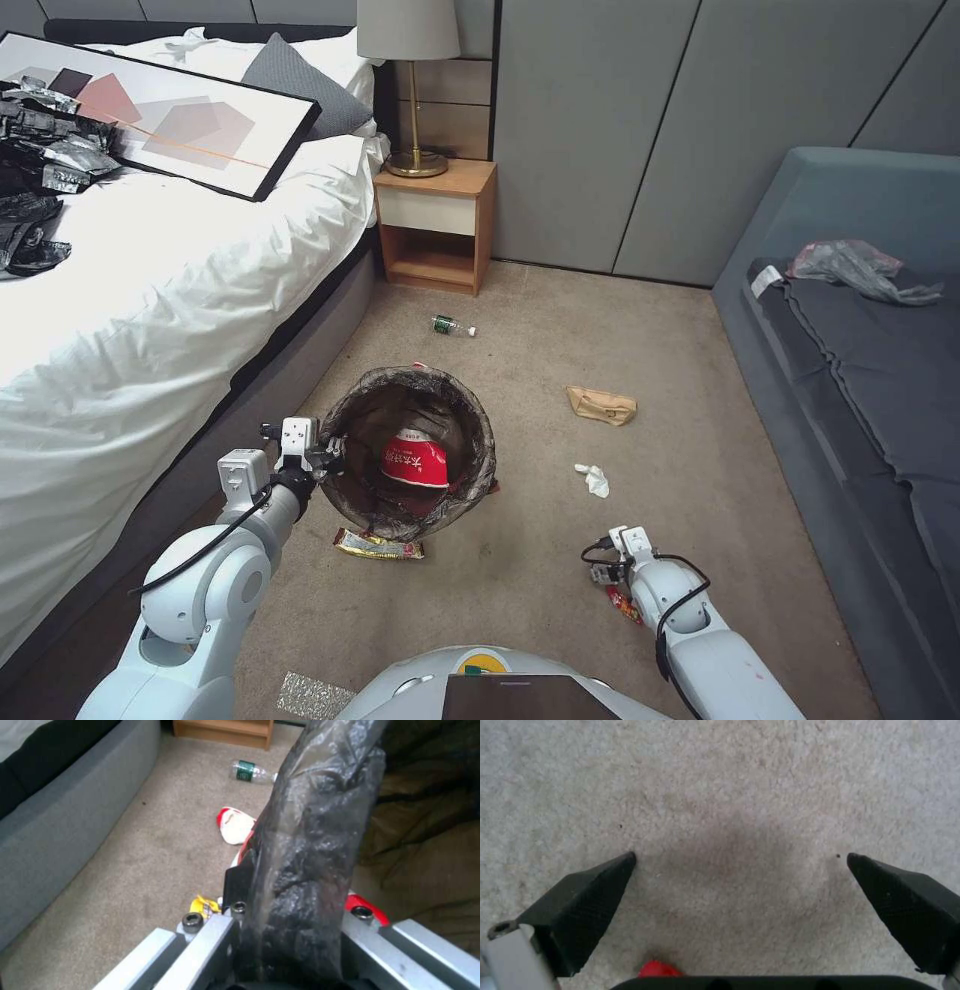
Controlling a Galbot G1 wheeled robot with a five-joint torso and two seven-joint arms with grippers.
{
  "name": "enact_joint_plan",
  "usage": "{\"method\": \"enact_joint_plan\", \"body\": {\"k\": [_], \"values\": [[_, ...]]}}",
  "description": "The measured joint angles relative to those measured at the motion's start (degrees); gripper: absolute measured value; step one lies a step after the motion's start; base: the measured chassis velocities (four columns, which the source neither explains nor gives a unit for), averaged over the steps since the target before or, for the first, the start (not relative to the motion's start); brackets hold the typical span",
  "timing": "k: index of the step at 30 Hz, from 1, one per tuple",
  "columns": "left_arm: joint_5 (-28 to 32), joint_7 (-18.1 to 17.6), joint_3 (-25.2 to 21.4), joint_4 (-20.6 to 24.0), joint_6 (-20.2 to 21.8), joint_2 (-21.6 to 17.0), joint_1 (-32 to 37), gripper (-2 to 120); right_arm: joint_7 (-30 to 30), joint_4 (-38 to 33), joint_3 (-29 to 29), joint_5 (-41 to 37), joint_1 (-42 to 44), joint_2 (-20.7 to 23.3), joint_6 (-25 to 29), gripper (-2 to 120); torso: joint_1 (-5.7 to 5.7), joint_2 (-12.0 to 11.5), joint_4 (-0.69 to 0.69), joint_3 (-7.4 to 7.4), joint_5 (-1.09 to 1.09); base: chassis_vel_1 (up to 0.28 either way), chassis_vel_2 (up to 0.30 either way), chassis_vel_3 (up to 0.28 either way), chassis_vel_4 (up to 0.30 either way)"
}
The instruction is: Pick up the trash bin, then pick up the garbage from the floor and place it into the trash bin.
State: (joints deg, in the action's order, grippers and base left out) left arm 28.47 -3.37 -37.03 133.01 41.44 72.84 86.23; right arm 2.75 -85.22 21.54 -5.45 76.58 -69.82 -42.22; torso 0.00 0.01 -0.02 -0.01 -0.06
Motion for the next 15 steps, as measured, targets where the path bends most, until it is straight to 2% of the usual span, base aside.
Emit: {"method": "enact_joint_plan", "body": {"k": [2, 15], "values": [[-0.1, 0.13, -0.05, -0.02, -0.02, -0.06, 0.01, 0, 0.22, -0.41, -0.42, 0.52, 0.78, -0.01, 0.09, 100, 0.0, 0.0, 0.04, 0.0, 0.04, 0.0, 0.0, 0.0, 0.0], [-0.57, 0.52, 0.13, -0.18, -0.09, -0.33, 0.03, 0, 0.54, -5.79, -1.71, 1.43, 5.95, 1.97, 0.16, 100, 0.0, 0.0, 0.01, 0.01, 0.08, 0.0, 0.0, 0.0, 0.0]]}}
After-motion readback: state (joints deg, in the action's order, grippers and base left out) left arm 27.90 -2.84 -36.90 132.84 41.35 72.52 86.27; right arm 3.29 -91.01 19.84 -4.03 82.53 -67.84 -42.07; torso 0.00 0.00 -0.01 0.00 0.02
